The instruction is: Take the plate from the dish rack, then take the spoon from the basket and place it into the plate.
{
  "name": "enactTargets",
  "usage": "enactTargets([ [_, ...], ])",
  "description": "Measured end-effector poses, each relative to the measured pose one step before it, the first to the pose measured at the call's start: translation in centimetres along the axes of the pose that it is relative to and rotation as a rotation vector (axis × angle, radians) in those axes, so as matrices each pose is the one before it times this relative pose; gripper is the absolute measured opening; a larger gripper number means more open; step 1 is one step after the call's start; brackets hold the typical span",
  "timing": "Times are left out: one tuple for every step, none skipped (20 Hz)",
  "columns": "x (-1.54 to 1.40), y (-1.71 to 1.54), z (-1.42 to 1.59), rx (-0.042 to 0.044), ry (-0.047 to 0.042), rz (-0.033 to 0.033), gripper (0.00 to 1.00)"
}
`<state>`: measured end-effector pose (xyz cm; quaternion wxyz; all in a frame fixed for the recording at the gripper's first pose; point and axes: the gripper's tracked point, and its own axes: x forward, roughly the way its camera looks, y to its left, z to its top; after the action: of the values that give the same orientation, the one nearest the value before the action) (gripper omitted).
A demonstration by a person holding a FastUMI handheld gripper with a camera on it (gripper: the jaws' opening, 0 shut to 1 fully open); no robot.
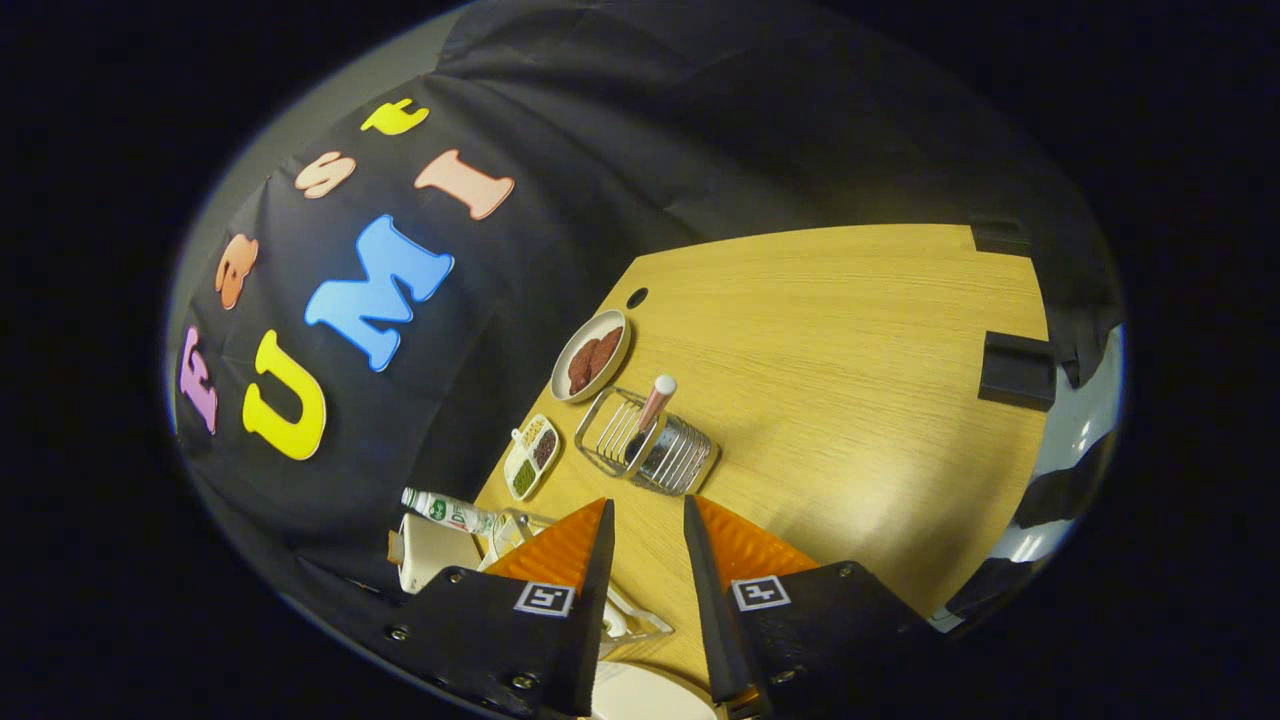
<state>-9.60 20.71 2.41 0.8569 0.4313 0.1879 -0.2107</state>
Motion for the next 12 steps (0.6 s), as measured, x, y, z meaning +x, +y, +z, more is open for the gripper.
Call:
enactTargets([
  [0.503,-0.085,0.750,0.01878,-0.01306,-0.00847,0.43],
  [0.657,-0.090,0.407,0.01690,-0.01003,-0.00812,0.43],
  [0.555,-0.064,0.465,0.01459,-0.00793,-0.00690,0.43],
  [0.535,0.046,0.236,0.01195,-0.00521,-0.00557,0.43],
  [0.572,0.075,0.386,0.00868,-0.00492,-0.00467,0.43],
  [0.557,0.124,0.295,0.00620,-0.00678,-0.00366,0.43],
  [0.582,0.044,0.331,0.00235,-0.00669,-0.00508,0.43],
  [0.426,-0.112,0.336,0.00237,-0.00625,-0.00267,0.43],
  [0.499,0.056,0.367,0.00219,-0.00320,-0.00287,0.43],
  [0.439,0.062,0.106,0.00093,-0.00073,-0.00219,0.43],
  [0.617,-0.037,0.009,-0.00226,0.00138,-0.00478,0.42],
  [0.418,0.021,-0.109,-0.00529,0.00155,-0.00270,0.43],
])
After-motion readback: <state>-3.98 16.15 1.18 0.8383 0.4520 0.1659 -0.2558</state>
